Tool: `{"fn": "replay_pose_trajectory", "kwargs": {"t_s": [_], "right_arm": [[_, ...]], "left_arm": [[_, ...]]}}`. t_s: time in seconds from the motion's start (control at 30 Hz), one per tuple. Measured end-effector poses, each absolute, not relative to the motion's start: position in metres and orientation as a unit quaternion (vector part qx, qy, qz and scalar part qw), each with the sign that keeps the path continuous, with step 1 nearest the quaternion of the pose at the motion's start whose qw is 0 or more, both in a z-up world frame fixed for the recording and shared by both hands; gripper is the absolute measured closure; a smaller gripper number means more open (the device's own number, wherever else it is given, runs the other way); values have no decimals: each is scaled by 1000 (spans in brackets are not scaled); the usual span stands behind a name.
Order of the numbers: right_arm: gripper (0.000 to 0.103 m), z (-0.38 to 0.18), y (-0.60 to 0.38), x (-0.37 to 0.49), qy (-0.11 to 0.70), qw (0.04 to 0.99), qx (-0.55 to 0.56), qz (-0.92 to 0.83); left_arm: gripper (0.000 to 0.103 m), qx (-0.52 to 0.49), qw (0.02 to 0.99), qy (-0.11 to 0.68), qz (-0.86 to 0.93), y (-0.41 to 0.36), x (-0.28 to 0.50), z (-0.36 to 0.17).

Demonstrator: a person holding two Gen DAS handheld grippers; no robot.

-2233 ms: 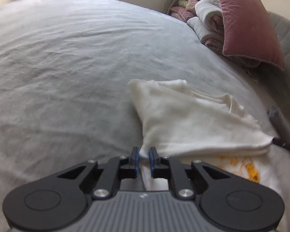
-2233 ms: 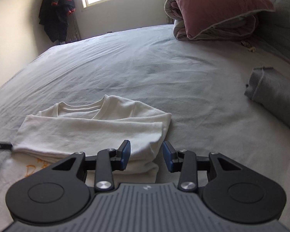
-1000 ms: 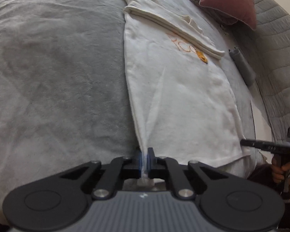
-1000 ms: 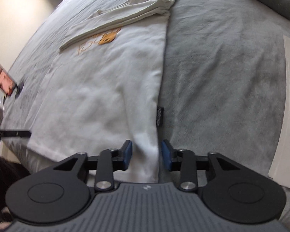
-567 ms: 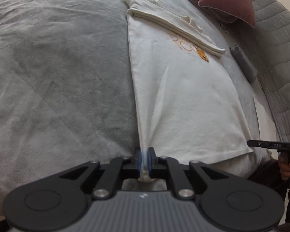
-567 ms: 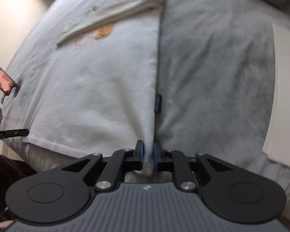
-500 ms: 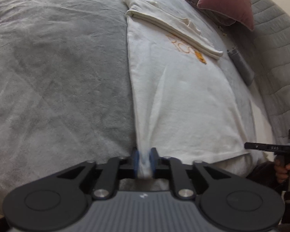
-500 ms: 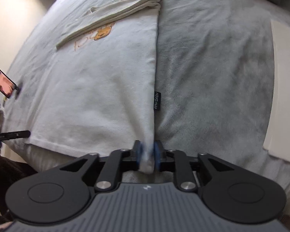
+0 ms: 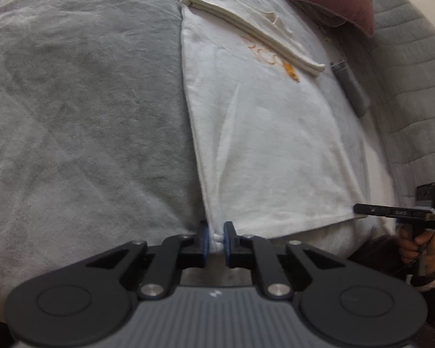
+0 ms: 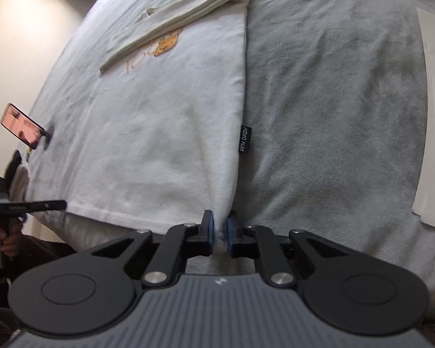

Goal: Fold clothes

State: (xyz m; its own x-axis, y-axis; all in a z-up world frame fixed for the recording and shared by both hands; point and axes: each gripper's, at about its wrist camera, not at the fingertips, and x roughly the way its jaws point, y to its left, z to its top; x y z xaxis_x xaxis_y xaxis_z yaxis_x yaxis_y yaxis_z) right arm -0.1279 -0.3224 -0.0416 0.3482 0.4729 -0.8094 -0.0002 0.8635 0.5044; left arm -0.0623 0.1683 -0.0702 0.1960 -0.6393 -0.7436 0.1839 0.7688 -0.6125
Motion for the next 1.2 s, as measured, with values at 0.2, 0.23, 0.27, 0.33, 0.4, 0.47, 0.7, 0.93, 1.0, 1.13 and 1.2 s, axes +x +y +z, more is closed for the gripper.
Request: {"fn": "replay_pose_trajectory", "kwargs": {"t_s": [0.2,0.23,0.27,0.33,0.4,0.47,0.7,0.93,1.0,1.13,1.2], "right_arm": [[92,-22,-335,-116,519,789,286,163],[92,-19,-337,-112,513,789,296,164],[92,-16,-339,-107,507,790,304,164],[92,-10,-341,-97,496,794,312,162],[92,-4,-342,-85,483,806,304,155],[92,-2,-345,-70,473,813,305,148],[92,-19,-356,-15,444,823,336,110],[92,-63,-368,16,430,810,389,87],[91,-69,-374,17,419,803,414,92],[87,-61,-379,15,390,816,411,113],[80,-55,-378,12,382,831,388,113]], "left_arm": [[95,-310,730,533,-296,183,-49,-58],[95,-325,730,523,-296,185,-46,-55],[95,-339,731,513,-297,187,-42,-52],[95,-360,736,492,-294,189,-34,-47],[95,-366,747,478,-281,188,-23,-43],[95,-374,756,469,-261,185,-8,-43],[95,-390,773,463,-192,178,47,-60],[95,-390,779,457,-178,173,79,-81],[95,-397,777,455,-177,174,83,-85],[65,-385,802,423,-173,177,84,-72],[58,-361,821,409,-168,177,82,-64]]}}
